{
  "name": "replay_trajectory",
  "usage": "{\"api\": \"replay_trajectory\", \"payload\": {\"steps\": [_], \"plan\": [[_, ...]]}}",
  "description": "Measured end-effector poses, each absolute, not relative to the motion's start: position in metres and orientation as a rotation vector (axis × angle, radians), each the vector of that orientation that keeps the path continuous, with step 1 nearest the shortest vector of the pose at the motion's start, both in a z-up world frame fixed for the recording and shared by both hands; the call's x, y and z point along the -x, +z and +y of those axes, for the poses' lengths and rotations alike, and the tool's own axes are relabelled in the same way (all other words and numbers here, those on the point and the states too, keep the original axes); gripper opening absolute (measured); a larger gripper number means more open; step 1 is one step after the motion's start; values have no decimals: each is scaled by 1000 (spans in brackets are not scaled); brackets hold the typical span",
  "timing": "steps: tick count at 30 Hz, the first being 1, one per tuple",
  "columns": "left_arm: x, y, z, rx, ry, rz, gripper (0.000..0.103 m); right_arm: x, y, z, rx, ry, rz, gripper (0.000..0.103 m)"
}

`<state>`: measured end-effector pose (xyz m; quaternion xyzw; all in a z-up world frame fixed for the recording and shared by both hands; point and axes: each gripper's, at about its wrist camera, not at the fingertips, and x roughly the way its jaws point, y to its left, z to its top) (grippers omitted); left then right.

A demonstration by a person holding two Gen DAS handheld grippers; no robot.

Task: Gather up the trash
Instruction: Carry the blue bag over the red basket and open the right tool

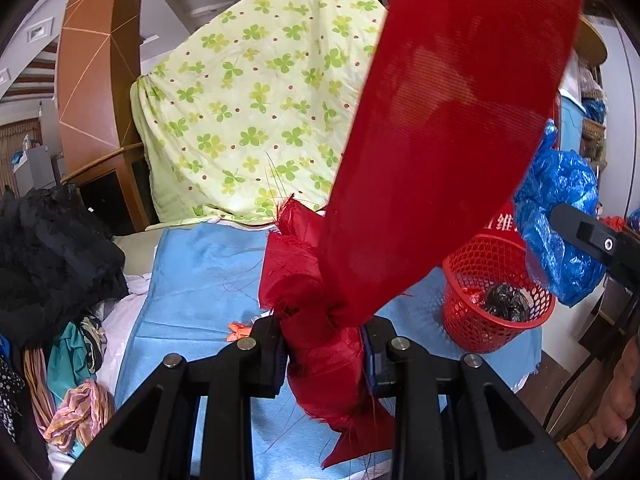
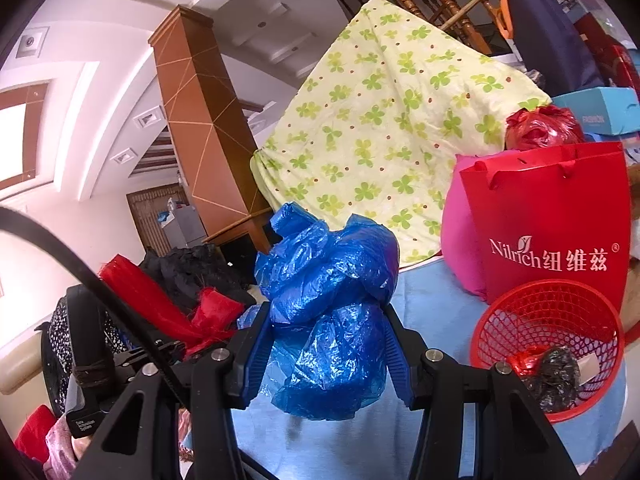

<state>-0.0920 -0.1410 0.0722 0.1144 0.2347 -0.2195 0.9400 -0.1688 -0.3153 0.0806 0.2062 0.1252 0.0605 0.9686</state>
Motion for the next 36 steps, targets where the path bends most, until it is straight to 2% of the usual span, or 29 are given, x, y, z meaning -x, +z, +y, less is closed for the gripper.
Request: {"api": "replay_trajectory", "payload": {"steps": [16,36], "plan": [[105,46,-237,-415,-531,525,31,197,49,-391,-542,14,192,54],[106,3,-370,-571,-722,595,31,227,-39,-514,-829,-158,191,54]]}}
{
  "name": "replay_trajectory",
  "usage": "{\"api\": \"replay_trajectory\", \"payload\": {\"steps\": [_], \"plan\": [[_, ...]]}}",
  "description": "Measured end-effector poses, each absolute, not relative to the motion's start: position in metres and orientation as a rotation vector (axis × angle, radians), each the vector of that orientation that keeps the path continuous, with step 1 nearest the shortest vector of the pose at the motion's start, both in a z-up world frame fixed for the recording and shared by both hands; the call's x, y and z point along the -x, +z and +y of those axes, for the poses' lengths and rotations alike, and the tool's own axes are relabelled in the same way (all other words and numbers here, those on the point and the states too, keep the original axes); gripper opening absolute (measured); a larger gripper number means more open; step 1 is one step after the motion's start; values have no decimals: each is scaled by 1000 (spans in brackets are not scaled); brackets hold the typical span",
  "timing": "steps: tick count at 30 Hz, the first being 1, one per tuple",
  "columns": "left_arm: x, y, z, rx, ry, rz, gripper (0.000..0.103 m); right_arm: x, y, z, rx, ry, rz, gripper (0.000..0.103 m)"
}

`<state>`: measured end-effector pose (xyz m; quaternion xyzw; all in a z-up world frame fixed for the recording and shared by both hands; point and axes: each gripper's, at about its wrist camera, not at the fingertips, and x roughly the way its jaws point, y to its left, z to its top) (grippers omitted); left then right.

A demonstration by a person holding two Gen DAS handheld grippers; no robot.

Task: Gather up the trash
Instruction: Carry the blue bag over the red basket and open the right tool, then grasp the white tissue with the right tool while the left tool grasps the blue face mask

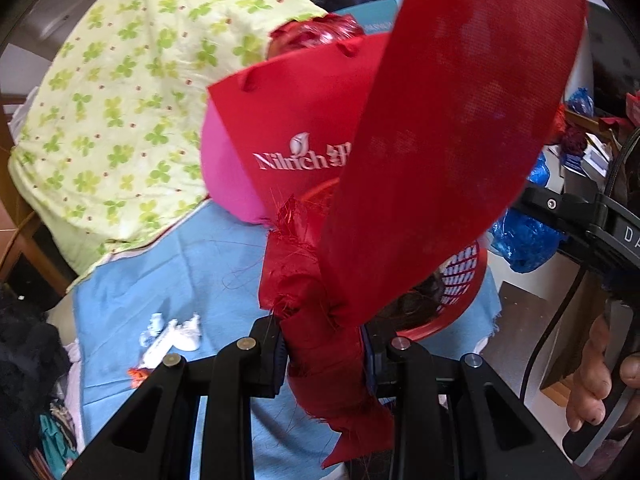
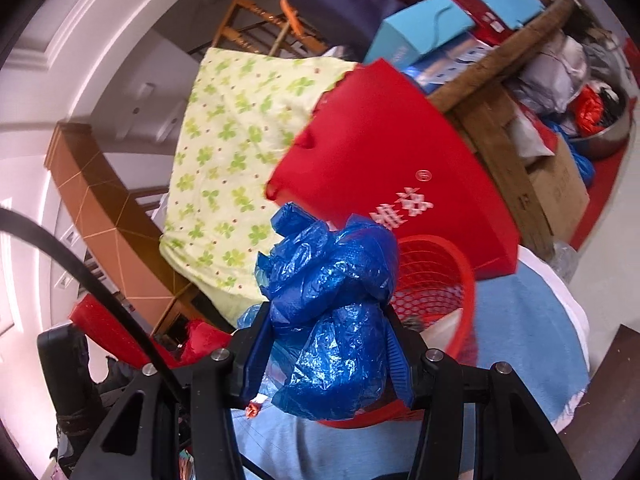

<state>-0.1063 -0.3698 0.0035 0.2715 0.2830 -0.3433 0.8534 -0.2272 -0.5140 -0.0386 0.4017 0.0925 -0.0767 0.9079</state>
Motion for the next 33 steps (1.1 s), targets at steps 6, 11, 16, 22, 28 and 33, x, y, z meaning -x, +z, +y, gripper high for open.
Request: {"api": "replay_trajectory", "payload": {"steps": [6,11,16,22,28,33], "plan": [[89,-4,-398,-564,-805,607,32,224,-50,-533,-853,-198,215,54],[54,-14,-415,-509,-867,649,42,208,-51,-541,-863,-203,238,58],[5,-31,-403,-406,-871,741,57,182,-62,-550,-926,-214,260,75],[-21,-51,-347,-359,-808,770,59,160,-69,-544,-930,-210,286,76],[-23,-71,-250,-355,-670,765,68,141,-40,-503,-785,-159,281,76],[-28,-76,-159,-275,-559,765,68,106,-11,-450,-679,-31,306,76]]}}
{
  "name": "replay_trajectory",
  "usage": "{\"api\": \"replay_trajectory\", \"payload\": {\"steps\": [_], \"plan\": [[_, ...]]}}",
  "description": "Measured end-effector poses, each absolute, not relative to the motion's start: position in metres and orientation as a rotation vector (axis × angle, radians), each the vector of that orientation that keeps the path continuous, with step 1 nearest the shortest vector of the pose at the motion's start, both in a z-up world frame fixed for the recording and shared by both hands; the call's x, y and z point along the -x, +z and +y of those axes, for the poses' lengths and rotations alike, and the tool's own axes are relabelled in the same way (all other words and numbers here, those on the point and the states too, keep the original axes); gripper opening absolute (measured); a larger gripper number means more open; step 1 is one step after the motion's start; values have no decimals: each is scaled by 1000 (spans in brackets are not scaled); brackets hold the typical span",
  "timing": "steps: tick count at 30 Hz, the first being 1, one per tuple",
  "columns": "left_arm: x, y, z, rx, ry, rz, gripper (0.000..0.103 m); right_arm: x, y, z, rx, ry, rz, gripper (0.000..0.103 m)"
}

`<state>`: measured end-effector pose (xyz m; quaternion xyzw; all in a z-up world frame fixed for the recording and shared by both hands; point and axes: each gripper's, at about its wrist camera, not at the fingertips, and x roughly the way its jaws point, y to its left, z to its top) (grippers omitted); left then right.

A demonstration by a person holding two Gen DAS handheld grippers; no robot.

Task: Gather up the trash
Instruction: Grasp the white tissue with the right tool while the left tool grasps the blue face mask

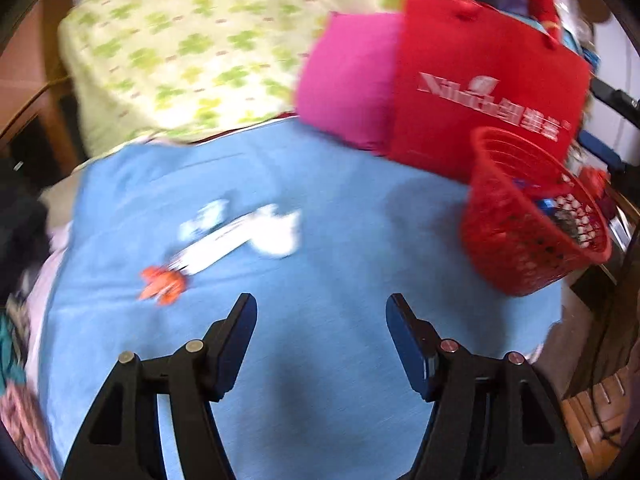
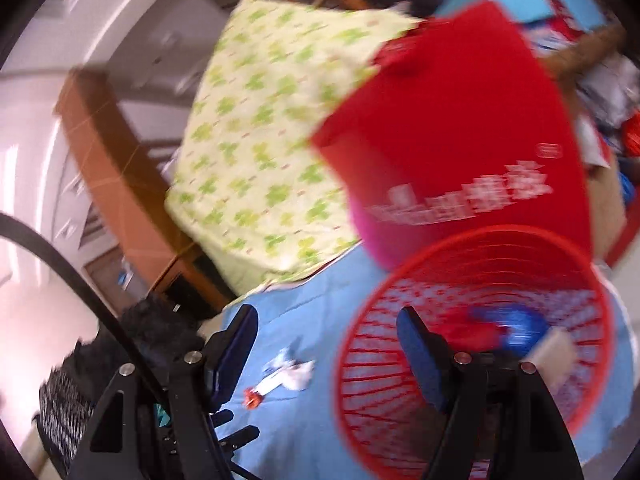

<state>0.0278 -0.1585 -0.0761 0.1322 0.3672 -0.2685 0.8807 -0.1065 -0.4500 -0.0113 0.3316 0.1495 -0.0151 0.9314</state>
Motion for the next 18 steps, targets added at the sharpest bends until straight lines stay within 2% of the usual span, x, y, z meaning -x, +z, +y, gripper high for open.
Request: {"api": "replay_trajectory", "payload": {"steps": [7,12,18], "plan": [[-63,-100,-65,-168,-395,821,68,31,-10,-364,-585,115,458,76],[-84,-119,-25,-123,-346,843,68,-33,-47,-321,-577,151,621,76],[-139,-126,-24,-111,-376,842,68,-107,-108,-305,-578,140,779,72]]}}
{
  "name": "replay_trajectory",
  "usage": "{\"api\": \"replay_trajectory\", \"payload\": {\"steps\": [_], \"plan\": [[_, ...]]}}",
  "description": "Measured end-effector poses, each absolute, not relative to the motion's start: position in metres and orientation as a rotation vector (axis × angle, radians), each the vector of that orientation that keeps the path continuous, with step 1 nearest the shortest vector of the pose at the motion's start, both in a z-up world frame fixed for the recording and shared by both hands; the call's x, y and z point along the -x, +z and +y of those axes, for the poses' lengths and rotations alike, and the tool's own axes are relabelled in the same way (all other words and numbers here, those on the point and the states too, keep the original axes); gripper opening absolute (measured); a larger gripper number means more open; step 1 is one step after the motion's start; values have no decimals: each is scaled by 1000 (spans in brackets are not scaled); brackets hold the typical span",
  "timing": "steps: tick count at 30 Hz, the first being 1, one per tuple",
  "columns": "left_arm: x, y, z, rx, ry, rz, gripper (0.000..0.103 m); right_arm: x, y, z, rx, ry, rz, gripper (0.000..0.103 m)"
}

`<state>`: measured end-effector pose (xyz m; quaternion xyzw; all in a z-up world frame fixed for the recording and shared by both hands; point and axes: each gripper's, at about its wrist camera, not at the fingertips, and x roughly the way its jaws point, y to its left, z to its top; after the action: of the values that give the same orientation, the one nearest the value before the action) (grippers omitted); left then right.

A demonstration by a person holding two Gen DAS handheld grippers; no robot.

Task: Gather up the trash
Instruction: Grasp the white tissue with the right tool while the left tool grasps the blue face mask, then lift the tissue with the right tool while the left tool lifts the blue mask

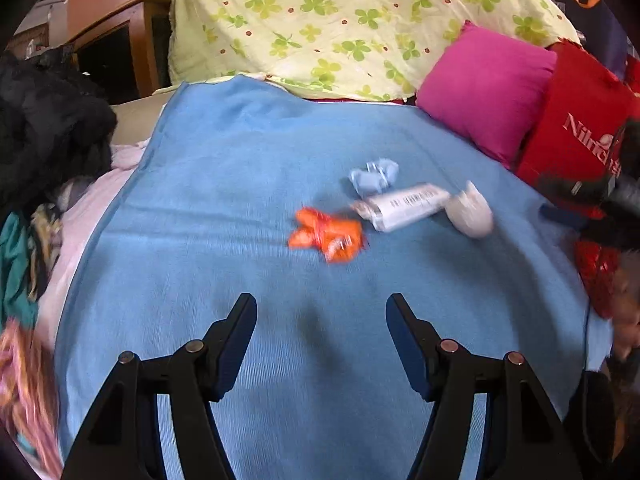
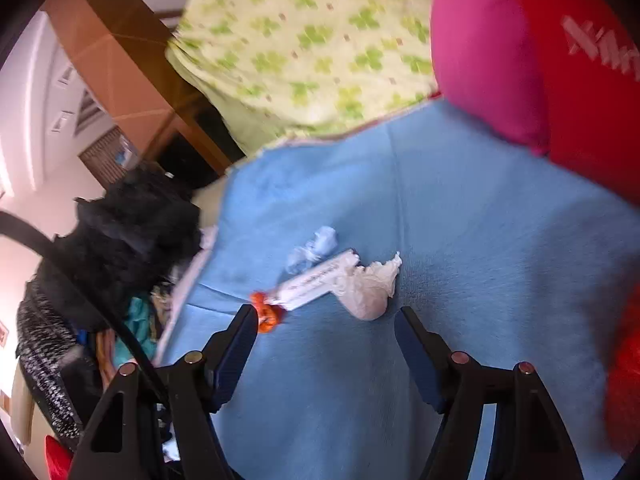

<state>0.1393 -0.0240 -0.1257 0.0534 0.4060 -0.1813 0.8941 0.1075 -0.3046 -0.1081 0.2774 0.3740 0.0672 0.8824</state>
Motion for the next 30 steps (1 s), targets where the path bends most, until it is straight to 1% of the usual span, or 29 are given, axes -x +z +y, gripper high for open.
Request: {"api": "replay_trajectory", "payload": {"steps": [1,3,7,8,9,11,12,13,15,16,17,18,20,23,30], "plan": [[-154,-126,-27,-105,-390,849,68,-116,-116,-305,-582,138,792,71],[-186,-127,-36,-89,-415,868,68,-141,-137,-306,-599,136,830,64],[-248,-135,-75,-94,-467,910,68,-182,-168,-309,-635,147,884,61],[-262,-139,-85,-91,-494,933,68,-187,-175,-308,-632,145,898,59],[-278,-146,-98,-84,-528,968,68,-193,-182,-308,-630,141,912,54],[-304,-161,-118,-73,-548,1037,67,-198,-192,-307,-620,140,926,48],[-316,-170,-127,-73,-559,1072,65,-197,-193,-308,-604,142,915,44],[-322,-175,-132,-70,-572,1094,57,-196,-192,-307,-587,146,912,42],[-330,-182,-142,-69,-588,1111,54,-194,-193,-308,-562,160,904,38],[-330,-180,-145,-94,-580,1099,40,-193,-193,-308,-564,165,901,38],[-328,-179,-148,-132,-567,1098,32,-191,-193,-310,-571,167,900,36],[-327,-178,-149,-143,-558,1102,28,-189,-191,-312,-582,166,898,36],[-320,-170,-142,-110,-545,1107,25,-183,-186,-313,-589,166,892,36],[-298,-142,-129,-102,-520,1045,25,-166,-168,-310,-599,189,867,36],[-197,-60,-104,-126,-493,876,25,-104,-93,-301,-562,227,740,36]]}}
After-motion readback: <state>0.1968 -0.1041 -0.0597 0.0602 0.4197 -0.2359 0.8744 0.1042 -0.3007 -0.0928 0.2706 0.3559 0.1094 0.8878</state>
